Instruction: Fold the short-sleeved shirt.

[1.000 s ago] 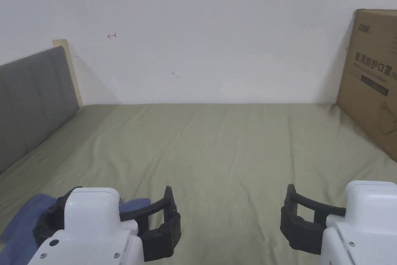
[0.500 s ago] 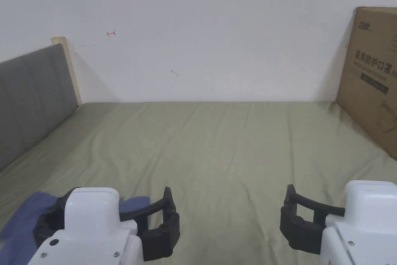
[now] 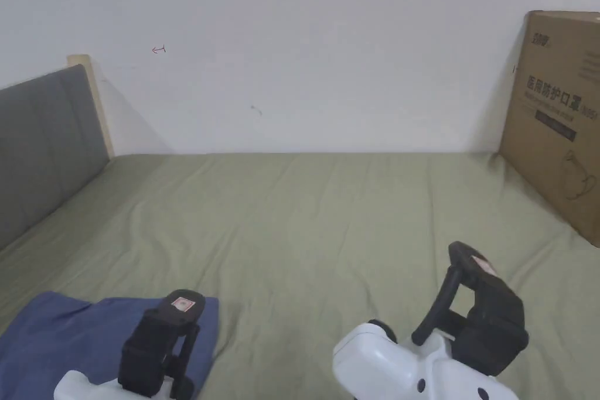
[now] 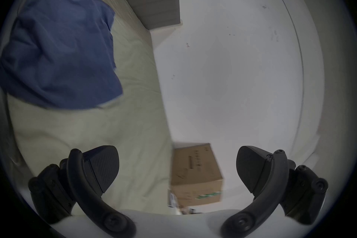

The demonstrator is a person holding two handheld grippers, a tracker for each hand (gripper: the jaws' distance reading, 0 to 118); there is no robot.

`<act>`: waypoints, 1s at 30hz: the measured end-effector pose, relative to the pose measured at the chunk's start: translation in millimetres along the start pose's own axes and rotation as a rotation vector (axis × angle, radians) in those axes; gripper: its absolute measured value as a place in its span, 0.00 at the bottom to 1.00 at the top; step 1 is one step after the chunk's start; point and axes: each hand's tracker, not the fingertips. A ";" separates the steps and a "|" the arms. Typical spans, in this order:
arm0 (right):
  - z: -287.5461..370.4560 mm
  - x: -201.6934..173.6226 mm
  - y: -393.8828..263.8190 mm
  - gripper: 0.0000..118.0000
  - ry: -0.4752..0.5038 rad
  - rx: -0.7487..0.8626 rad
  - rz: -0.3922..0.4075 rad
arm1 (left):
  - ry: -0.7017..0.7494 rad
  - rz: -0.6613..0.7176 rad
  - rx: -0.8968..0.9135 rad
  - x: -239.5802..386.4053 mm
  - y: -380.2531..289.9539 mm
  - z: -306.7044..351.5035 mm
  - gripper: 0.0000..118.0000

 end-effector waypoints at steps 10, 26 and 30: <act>-18.1 79.7 -40.5 1.00 0.027 -0.113 -1.090 | 0.079 -1.247 0.227 98.4 -33.6 17.3 1.00; -20.9 79.7 -62.0 0.70 -0.017 -0.255 -1.134 | 0.065 -1.245 0.163 99.9 -27.3 19.4 0.96; -20.0 74.1 -56.4 0.07 -0.106 -0.252 -1.030 | 0.058 -1.241 0.146 98.3 -29.1 21.4 0.20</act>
